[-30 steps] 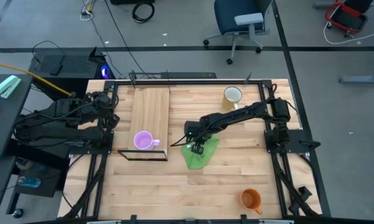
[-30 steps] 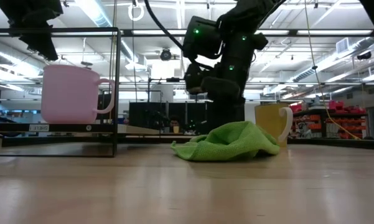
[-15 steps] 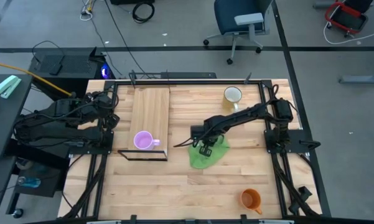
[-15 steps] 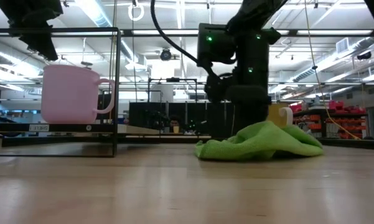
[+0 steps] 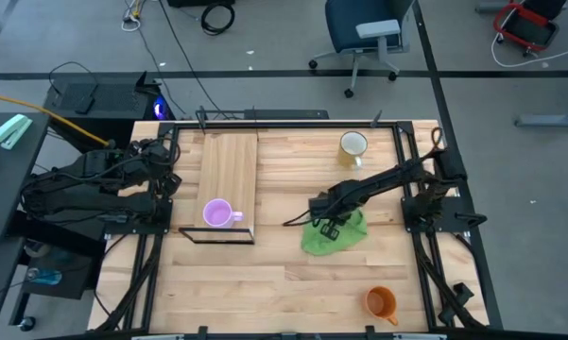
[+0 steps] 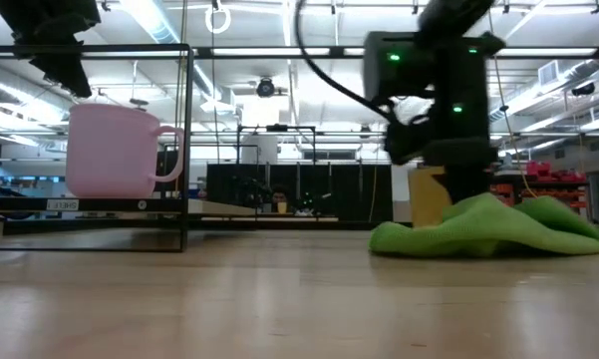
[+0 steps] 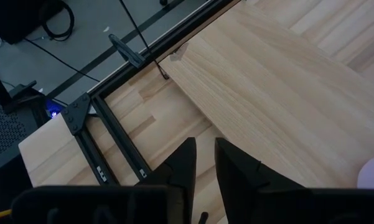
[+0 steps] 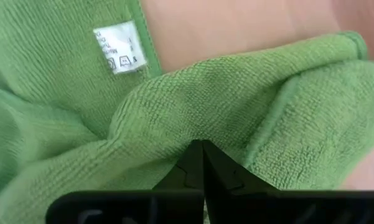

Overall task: Stack small to large cups/mugs on shelf
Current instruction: Move the green towel from middle to the right table, then move the shelf from left to the middle table

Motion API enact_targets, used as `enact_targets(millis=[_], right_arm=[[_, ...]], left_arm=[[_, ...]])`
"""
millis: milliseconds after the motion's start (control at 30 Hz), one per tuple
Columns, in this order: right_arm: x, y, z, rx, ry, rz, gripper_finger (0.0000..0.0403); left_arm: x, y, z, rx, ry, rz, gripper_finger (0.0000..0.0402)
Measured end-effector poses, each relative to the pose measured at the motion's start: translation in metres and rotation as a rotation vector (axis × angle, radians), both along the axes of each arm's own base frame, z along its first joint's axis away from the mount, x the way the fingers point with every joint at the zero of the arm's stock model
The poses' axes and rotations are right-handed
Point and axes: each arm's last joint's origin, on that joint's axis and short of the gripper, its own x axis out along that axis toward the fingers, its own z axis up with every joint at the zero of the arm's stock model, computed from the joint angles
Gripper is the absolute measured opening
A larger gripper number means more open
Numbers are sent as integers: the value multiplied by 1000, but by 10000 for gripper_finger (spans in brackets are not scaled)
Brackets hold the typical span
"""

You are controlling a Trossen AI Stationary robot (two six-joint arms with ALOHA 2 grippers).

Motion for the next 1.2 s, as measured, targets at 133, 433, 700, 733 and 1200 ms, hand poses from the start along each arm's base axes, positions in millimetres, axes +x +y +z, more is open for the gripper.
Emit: enact_targets(millis=[133,433,700,733,1200], right_arm=[[-34,-3,-2,-6,17,-90,0],[-98,-4,-3,11,-1,-274,0],[-114,0,-1,17,-27,-337,0],[-114,1,-1,19,-26,-341,0],[-107,1,19,50,-126,-350,25]], left_arm=[[0,0,0,0,-1,0,63],[0,0,0,0,-1,0,68],[0,0,0,0,-2,1,61],[0,0,0,0,-2,0,60],[0,0,0,4,3,-4,62]])
